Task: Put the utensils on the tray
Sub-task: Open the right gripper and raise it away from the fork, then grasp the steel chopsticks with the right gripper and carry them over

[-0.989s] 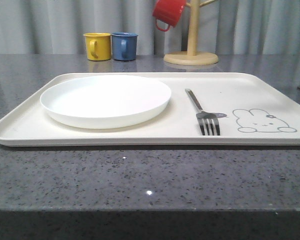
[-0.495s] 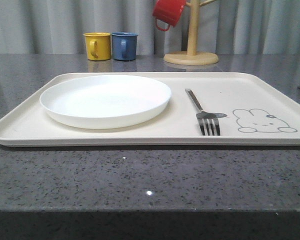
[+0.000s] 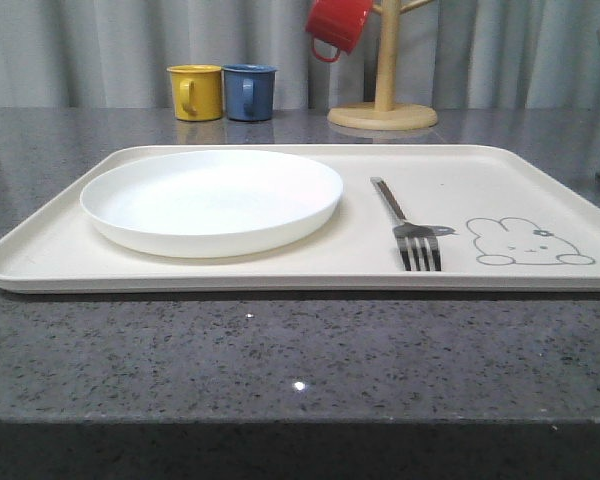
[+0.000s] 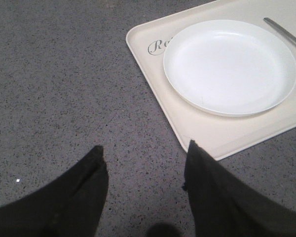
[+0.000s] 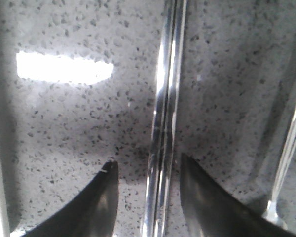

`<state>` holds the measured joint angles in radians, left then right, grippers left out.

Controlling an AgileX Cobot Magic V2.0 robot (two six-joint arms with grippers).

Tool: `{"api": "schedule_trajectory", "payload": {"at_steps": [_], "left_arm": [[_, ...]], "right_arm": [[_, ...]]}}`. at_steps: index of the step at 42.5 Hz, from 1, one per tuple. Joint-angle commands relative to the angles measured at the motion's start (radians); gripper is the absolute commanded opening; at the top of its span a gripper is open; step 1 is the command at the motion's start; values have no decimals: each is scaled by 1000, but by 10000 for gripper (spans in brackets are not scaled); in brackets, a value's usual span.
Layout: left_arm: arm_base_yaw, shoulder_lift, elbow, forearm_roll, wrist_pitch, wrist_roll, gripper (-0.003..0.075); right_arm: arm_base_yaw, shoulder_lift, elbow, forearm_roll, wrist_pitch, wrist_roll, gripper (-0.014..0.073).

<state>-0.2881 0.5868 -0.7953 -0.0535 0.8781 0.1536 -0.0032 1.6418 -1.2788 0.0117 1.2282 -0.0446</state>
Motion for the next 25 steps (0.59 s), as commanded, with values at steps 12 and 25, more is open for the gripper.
{"api": "schedule_trajectory", "payload": {"at_steps": [12, 25], "left_arm": [[-7, 3, -27, -3, -70, -9, 353], [-7, 3, -27, -3, -70, -9, 353]], "right_arm": [[-7, -20, -20, -1, 48, -15, 285], [-7, -20, -20, -1, 48, -15, 66]]}}
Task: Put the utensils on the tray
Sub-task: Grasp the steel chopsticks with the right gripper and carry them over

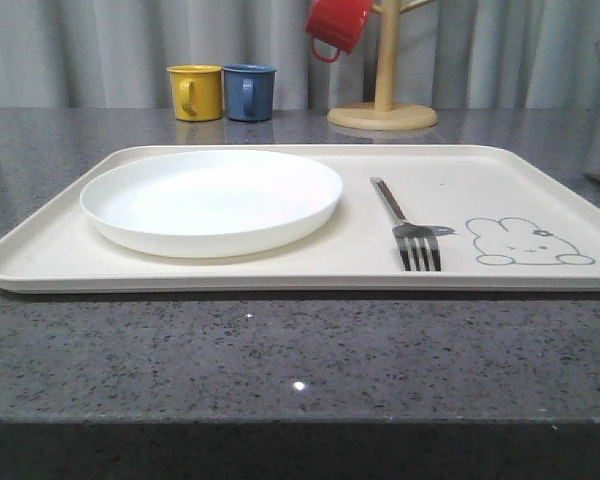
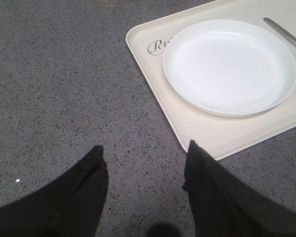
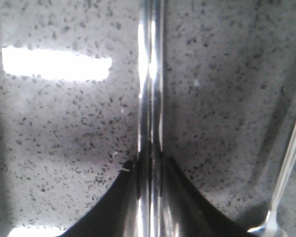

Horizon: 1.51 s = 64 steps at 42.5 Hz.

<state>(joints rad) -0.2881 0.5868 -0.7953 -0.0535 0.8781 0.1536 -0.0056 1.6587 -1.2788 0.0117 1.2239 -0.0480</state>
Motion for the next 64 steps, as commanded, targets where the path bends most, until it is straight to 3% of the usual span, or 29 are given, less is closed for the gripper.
{"api": "schedule_trajectory", "payload": {"at_steps": [1, 12, 19, 29, 41, 64], "left_arm": [[-7, 3, -27, -3, -70, -9, 353], [-7, 3, -27, -3, -70, -9, 353], [-7, 3, -27, -3, -70, -9, 353], [-7, 3, -27, -3, -70, -9, 353], [-7, 3, -27, -3, -70, -9, 353], [-7, 3, -27, -3, -70, -9, 353]], "right_arm": [[-4, -37, -20, -1, 52, -11, 58], [-4, -42, -43, 10, 81, -11, 45], [2, -89, -105, 119, 107, -10, 45], [121, -144, -165, 253, 115, 11, 45], [276, -78, -166, 256, 70, 197, 45], [298, 67, -166, 292, 67, 286, 69]]}}
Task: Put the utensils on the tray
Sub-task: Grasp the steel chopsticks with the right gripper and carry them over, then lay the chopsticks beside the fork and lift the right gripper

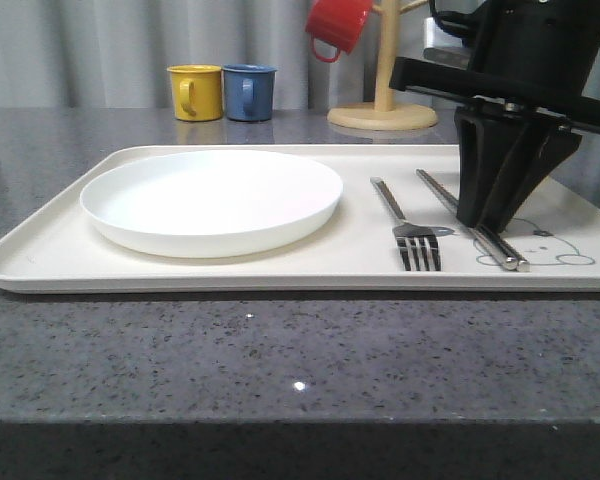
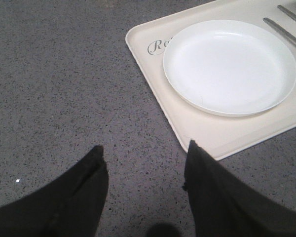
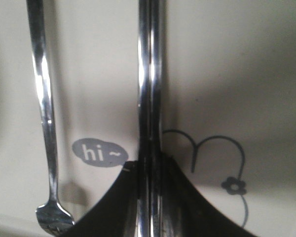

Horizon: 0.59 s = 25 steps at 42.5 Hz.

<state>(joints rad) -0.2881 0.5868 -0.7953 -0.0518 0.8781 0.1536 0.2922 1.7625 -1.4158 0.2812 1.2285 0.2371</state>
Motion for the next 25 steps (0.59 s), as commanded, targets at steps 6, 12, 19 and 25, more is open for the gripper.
{"api": "schedule_trajectory", "payload": {"at_steps": [6, 12, 19, 25], "left_arm": [[-7, 3, -27, -5, -70, -9, 353], [-7, 3, -27, -5, -70, -9, 353], [-7, 3, -27, -5, -70, -9, 353], [-7, 3, -27, -5, -70, -9, 353]], "right_arm": [[0, -37, -29, 23, 77, 1, 204], [0, -46, -29, 23, 77, -12, 323], [0, -106, -29, -3, 78, -78, 325], [0, -204, -29, -86, 103, -123, 325]]}}
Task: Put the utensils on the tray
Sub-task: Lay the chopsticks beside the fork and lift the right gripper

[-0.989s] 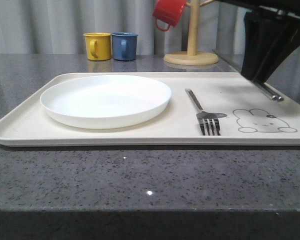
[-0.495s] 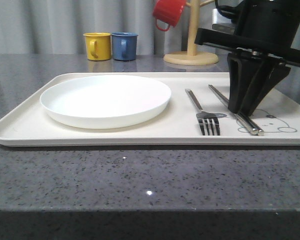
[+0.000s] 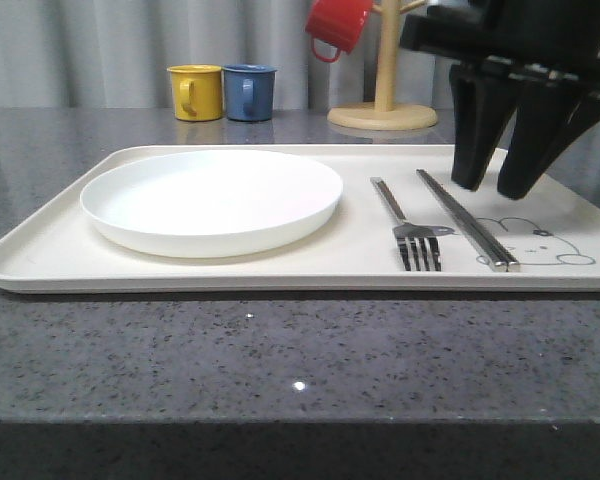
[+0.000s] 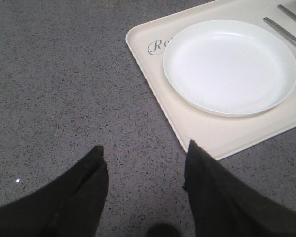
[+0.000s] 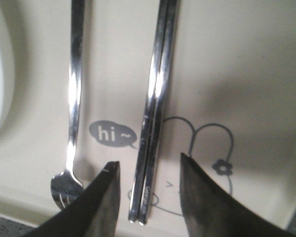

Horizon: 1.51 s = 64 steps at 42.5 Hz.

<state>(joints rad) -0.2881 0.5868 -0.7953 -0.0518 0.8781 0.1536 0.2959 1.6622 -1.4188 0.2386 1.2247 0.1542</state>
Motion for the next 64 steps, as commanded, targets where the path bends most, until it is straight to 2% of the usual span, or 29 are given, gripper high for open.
{"api": "schedule_trajectory", "payload": {"at_steps": [1, 7, 11, 18, 25, 31, 39, 64], "left_arm": [[-7, 3, -27, -5, -70, -9, 353], [-7, 3, -27, -5, -70, -9, 353], [-7, 3, -27, -5, -70, -9, 353], [-7, 3, -27, -5, -70, -9, 353], [-7, 3, -27, -5, -70, -9, 353], [-7, 3, -27, -5, -70, -9, 353], [-7, 3, -27, -5, -70, -9, 353], [-7, 3, -27, -5, -70, -9, 353]], "right_arm": [[-3, -120, -26, -72, 113, -41, 325], [-9, -229, -25, -252, 119, -41, 319], [-38, -283, -25, -313, 119, -41, 319], [-169, -335, -24, -326, 119, -46, 319], [-334, -318, -22, -325, 119, -123, 319], [-414, -270, -22, -324, 119, -210, 319], [-441, -187, -22, -320, 119, -297, 319], [-441, 12, -21, -287, 119, -302, 319]]}}
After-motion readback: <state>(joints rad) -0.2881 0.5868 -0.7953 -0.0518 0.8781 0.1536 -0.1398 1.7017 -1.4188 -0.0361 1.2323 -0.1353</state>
